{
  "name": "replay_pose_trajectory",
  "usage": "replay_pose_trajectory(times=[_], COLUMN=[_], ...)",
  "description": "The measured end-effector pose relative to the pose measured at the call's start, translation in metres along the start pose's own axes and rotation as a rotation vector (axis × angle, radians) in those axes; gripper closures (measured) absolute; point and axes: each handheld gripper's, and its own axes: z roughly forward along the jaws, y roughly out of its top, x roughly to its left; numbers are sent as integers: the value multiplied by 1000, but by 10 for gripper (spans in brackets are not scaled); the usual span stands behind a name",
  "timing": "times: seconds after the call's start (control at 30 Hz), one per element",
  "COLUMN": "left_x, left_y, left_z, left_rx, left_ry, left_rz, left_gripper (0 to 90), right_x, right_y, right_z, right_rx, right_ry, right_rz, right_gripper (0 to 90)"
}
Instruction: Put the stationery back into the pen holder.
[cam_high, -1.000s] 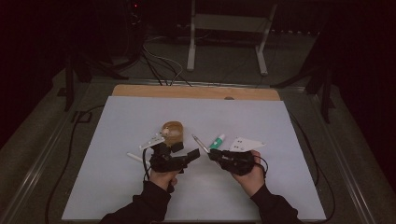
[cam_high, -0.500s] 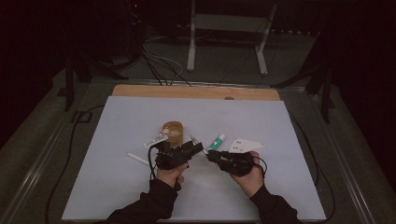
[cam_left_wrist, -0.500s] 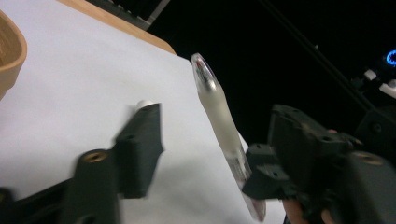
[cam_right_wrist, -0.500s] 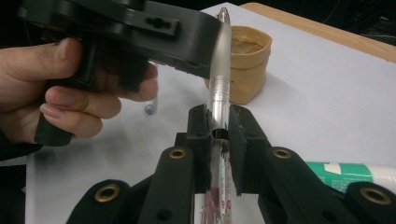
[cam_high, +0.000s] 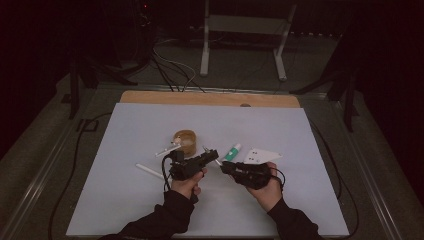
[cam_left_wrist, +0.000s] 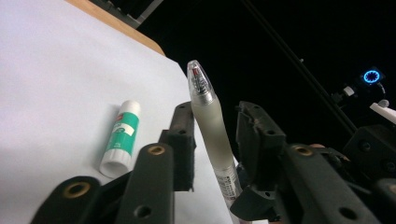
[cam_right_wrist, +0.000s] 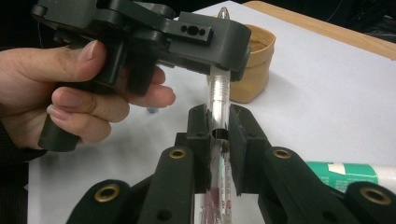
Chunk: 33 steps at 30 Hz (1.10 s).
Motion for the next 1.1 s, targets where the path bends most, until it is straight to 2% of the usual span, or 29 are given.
replay_pose_trajectory(times=[0.27, 0.4, 0.57, 0.67, 0.77, 0.93, 1.1], left_x=[-2, -5, -11, -15, -18, -20, -24], left_y=[-1, 0, 2, 5, 7, 11, 14], left_z=[0, -1, -2, -2, -3, -5, -6], left_rx=[2, -1, 3, 6, 11, 30, 63], left_ry=[-25, -30, -26, -23, -9, -3, -8], left_rz=[-9, 13, 94, 140, 196, 245, 311], left_gripper=[789, 805, 808, 808, 808, 808, 808], right_x=[-1, 0, -1, -4, -5, -7, -10], right_y=[-1, 0, 1, 1, 2, 1, -2], right_z=[0, 0, 0, -3, -6, -9, -11], right_rx=[6, 5, 3, -19, -29, -25, -23], right_ry=[-1, 0, 15, 31, 27, 25, 27], right_rz=[0, -4, -2, 22, 35, 54, 78], right_gripper=[799, 799, 787, 660, 585, 493, 423])
